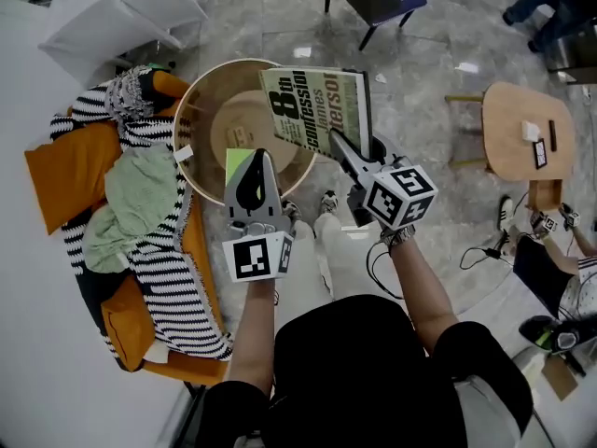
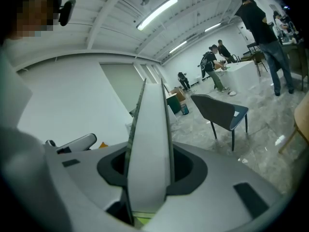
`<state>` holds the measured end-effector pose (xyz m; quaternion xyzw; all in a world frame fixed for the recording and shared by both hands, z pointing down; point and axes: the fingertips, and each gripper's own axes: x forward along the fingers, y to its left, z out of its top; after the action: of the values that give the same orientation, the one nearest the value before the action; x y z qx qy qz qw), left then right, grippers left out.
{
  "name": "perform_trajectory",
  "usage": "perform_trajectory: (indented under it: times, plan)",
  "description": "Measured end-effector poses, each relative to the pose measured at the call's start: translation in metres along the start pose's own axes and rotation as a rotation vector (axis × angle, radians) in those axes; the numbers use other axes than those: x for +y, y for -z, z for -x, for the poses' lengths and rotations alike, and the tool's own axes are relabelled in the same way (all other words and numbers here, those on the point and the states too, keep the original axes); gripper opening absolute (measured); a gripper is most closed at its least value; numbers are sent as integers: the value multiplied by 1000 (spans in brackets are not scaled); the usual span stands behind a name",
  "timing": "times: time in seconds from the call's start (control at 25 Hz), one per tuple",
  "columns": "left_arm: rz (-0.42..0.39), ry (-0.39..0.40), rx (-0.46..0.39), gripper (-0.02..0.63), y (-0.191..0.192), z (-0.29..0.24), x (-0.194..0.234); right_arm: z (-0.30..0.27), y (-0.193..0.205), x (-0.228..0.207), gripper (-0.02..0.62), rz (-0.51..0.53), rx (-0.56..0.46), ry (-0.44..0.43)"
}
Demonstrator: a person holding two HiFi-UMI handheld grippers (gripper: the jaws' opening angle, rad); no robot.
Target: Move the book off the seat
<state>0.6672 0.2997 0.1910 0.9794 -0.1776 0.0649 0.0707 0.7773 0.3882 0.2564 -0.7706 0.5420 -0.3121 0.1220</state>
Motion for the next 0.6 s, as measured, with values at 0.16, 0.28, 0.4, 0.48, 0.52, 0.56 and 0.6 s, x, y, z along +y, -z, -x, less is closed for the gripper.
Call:
perform_trajectory:
  times: [0.16, 0.28, 0.4, 0.48, 0.52, 0.56, 0.6]
  plan:
    - [15, 7, 12, 10, 29, 2, 6, -7, 36, -12, 163, -25, 33, 30]
    - [25, 13, 36, 11, 55, -1, 8, -13, 72, -31, 163, -84, 70, 56]
    - [30, 22, 56, 10, 81, -8, 13, -25, 104, -51, 163, -144, 94, 81]
    - [35, 29, 66, 10, 98, -11, 16, -32, 124, -61, 163, -165, 105, 95]
    - [36, 32, 70, 11, 106, -12, 18, -35, 133, -66, 163, -172, 110, 100]
    - [37, 36, 75, 11, 114, -13, 19, -39, 142, -71, 163, -178, 115, 105]
    - [38, 40, 80, 9, 122, -14, 20, -43, 151, -75, 163, -185, 121, 108]
